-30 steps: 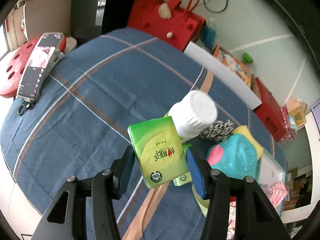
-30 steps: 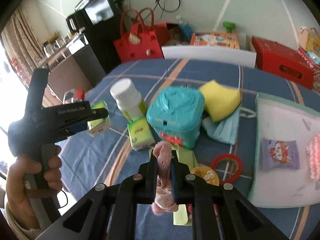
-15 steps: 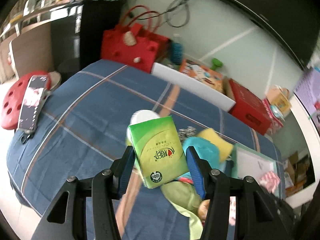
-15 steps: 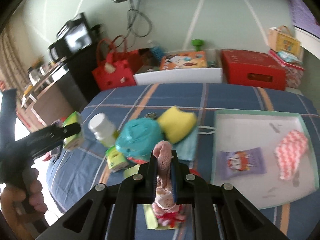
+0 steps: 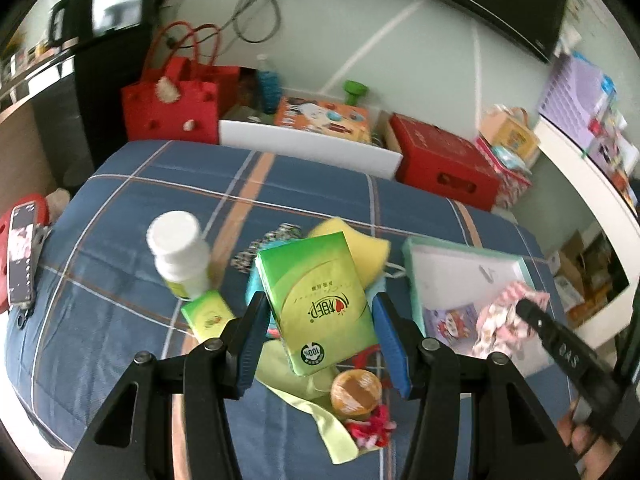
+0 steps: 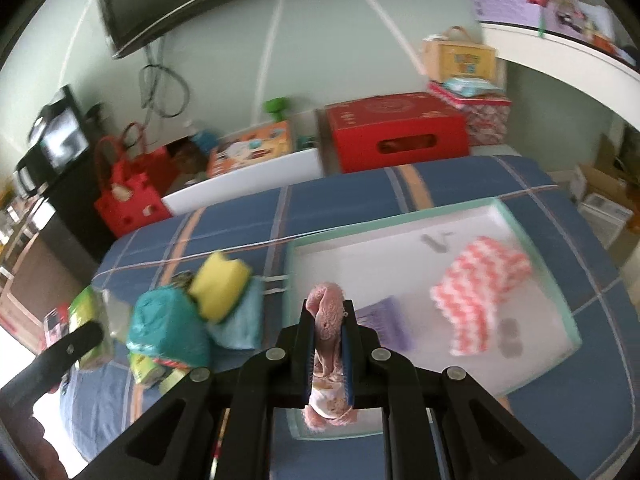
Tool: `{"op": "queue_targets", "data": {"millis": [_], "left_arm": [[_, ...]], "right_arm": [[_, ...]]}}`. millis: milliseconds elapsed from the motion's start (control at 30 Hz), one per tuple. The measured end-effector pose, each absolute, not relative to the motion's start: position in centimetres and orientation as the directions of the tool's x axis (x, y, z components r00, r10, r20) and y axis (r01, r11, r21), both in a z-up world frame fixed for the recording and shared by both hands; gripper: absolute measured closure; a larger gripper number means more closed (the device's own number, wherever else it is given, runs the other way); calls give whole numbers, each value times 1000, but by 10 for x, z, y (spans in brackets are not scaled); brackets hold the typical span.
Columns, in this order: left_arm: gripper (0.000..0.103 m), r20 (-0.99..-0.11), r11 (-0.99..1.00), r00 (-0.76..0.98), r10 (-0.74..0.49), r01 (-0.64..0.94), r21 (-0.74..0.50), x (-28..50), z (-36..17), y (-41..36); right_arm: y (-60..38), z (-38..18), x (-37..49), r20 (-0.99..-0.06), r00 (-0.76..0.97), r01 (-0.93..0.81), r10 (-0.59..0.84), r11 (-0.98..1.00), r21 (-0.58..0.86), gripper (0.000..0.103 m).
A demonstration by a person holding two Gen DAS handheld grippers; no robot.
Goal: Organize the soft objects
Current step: 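Carry the scrunchie cloth and tissue pack over the tray with both tools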
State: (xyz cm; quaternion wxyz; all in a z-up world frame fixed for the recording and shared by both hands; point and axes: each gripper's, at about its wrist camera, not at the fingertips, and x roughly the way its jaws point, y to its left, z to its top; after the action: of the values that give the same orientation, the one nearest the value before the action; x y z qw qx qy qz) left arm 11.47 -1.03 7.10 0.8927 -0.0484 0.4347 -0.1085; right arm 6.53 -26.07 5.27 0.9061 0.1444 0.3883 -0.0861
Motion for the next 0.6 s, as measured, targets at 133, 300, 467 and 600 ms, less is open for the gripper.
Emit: {"op": "queue_targets", "data": {"millis": [133, 300, 467, 600], "left_arm": [[49, -777, 969, 583, -238, 199, -147, 114, 68, -32], [48, -794, 956, 554, -251, 273, -112, 113, 66, -64], [49, -806, 934, 533, -259, 350, -68, 111, 65, -100], [49, -806, 917, 534, -256, 398, -27, 114, 64, -127]], "right_arm": [[-289, 51, 60, -732, 670, 360, -123, 916, 176, 91], [-328, 47, 51, -738, 644, 475, -204, 862, 176, 91], [-362, 45, 39, -730, 630, 561, -264, 805, 193, 91], [-382, 40, 33, -733, 615, 606, -290, 769, 204, 91]]}}
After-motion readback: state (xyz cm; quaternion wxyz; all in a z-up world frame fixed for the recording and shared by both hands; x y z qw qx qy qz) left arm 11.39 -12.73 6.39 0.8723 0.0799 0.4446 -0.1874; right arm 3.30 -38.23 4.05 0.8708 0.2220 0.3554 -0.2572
